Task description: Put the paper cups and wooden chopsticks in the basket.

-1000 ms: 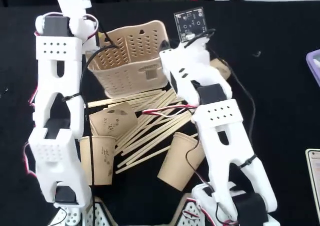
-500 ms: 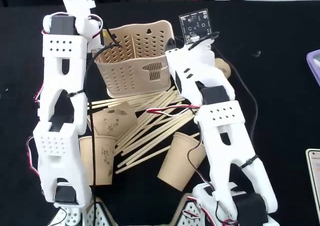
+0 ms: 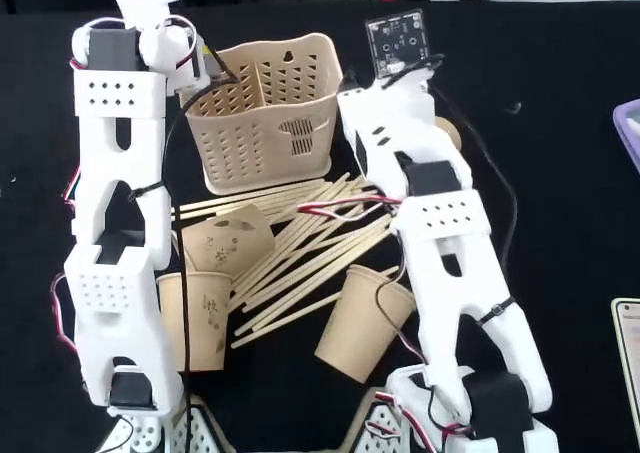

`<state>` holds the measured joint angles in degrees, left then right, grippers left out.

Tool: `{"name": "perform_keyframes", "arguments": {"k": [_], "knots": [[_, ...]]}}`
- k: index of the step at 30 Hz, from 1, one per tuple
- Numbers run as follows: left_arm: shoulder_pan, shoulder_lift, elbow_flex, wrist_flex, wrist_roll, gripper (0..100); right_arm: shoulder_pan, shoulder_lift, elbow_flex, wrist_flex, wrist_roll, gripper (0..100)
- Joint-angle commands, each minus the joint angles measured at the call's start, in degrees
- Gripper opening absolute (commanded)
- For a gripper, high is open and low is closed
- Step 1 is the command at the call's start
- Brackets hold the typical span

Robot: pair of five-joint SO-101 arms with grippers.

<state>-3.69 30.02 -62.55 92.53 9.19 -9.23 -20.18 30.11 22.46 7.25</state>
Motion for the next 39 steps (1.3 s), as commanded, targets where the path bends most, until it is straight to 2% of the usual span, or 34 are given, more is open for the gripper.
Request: {"name": "perform_keyframes", "arguments": {"k": [1, 6, 10, 15, 19, 23, 27, 29, 34, 36, 39], "knots": [[0.0, -0.7, -5.9, -0.4, 0.5, 26, 1.4, -1.3, -5.7, 0.6, 0.2, 17.5], [0.0, -0.8, -18.2, 0.1, 0.6, 27, 2.7, -6.3, -13.1, 10.9, 0.2, 17.5], [-1.4, -0.7, -32.8, 8.0, 0.5, 27, 7.0, -11.4, -17.4, 20.1, 0.2, 17.5], [-7.8, -3.3, -27.8, 8.5, 0.5, 27, 10.9, -13.9, -17.1, 26.9, 0.5, 17.5], [-11.0, -10.9, -18.1, 8.5, 0.4, 27, 11.0, -14.0, -15.7, 32.0, 1.0, 17.7], [-12.4, -25.1, 0.6, 8.5, -4.4, 26, 11.0, -14.1, -10.0, 34.0, 6.6, 17.7], [-15.1, -42.6, 29.9, 7.1, -5.7, 26, 10.6, -14.2, -1.0, 30.4, 12.6, 17.8], [-16.0, -50.2, 46.5, 1.2, -6.4, 26, 10.5, -14.2, 4.3, 25.8, 14.0, 17.8], [-19.6, -67.3, 85.2, -23.2, -6.9, 27, 11.0, -13.8, 17.4, 11.3, 19.0, 17.8], [-19.6, -73.1, 96.7, -30.7, -6.9, 27, 11.0, -13.8, 21.4, 5.5, 21.3, 17.8], [-19.6, -78.9, 106.8, -35.9, -6.5, 27, 11.0, -13.6, 24.3, 0.0, 24.3, 17.6]]}}
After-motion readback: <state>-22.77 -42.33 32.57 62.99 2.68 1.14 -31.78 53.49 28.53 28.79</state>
